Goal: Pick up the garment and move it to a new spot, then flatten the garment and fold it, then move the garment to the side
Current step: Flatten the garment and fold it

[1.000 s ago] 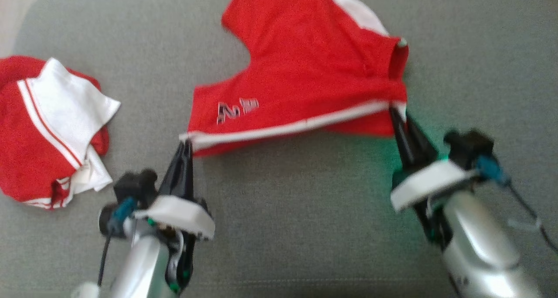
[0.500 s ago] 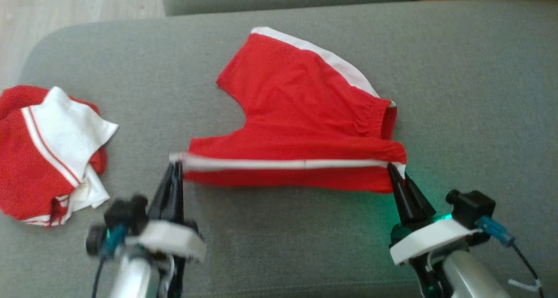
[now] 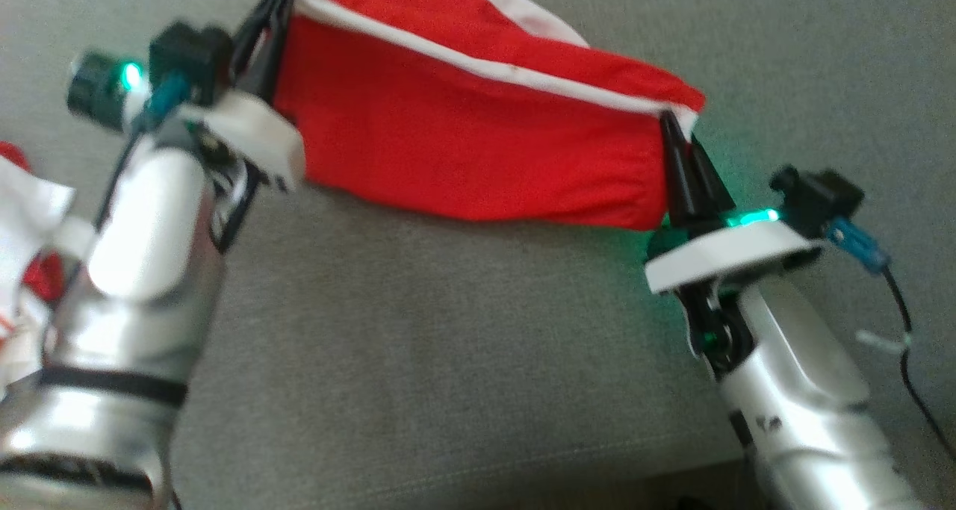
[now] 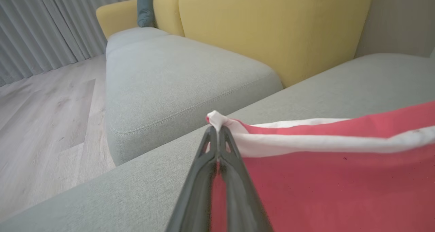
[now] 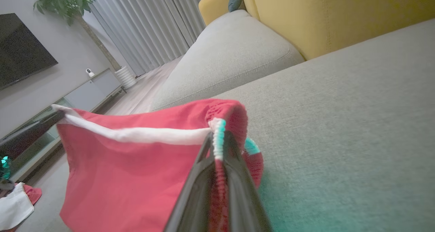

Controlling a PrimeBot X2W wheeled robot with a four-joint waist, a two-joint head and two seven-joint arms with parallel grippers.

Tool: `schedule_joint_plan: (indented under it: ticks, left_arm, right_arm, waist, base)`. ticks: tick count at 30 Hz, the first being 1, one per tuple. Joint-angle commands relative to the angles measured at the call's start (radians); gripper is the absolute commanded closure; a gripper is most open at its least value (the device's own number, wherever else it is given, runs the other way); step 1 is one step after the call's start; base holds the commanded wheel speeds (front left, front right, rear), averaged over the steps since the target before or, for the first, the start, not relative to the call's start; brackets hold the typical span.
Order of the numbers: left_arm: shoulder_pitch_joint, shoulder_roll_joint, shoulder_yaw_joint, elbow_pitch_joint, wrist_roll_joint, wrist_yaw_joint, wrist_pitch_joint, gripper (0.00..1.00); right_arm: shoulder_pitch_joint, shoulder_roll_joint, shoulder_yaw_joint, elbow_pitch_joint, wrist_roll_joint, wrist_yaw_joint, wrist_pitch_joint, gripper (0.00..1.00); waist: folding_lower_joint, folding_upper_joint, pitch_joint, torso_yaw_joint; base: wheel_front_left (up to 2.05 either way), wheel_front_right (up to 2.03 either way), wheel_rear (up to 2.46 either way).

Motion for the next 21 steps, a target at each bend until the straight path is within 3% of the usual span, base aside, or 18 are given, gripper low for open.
schedule_joint_plan:
  ticks: [1, 9, 18, 19, 20, 21]
  left_arm:
    - [-0.111, 0.067, -0.033, 0.032, -0.007, -0.004, 0.009, 1.00]
    - [-0.366, 0.138, -0.193, 0.210, -0.136, -0.004, 0.017, 1.00]
    - [-0.465, 0.156, -0.205, 0.318, -0.159, -0.001, -0.003, 1.00]
    - [-0.470, 0.153, -0.200, 0.327, -0.163, 0.006, -0.005, 1.00]
    - [-0.475, 0.149, -0.195, 0.331, -0.165, 0.014, -0.007, 0.88]
    - [-0.478, 0.144, -0.194, 0.334, -0.164, 0.020, -0.009, 0.15]
  right_arm:
    - [-0.062, 0.018, 0.049, -0.014, 0.020, 0.007, -0.004, 1.00]
    - [-0.178, 0.019, 0.092, -0.014, 0.178, 0.007, -0.004, 1.00]
    - [-0.200, 0.019, 0.092, 0.005, 0.208, 0.007, -0.004, 1.00]
    - [-0.201, 0.019, 0.095, 0.005, 0.209, 0.007, -0.004, 0.76]
    - [-0.203, 0.019, 0.093, 0.004, 0.206, 0.007, -0.004, 0.20]
    - [-0.205, 0.019, 0.089, 0.002, 0.192, 0.007, -0.004, 0.00]
  waist:
    - [0.0000, 0.0000, 0.107, -0.072]
    - [0.0000, 0.0000, 0.209, -0.121]
    - [0.0000, 0.0000, 0.240, -0.139]
    - [0.0000, 0.0000, 0.241, -0.140]
    - [0.0000, 0.0000, 0.242, -0.141]
    - [0.0000, 0.0000, 0.243, -0.140]
  base:
    - [0.00, 0.00, 0.00]
    - [0.00, 0.00, 0.00]
    - [0.00, 0.00, 0.00]
    - [0.00, 0.00, 0.00]
    - [0.00, 0.00, 0.00]
    - [0.00, 0.00, 0.00]
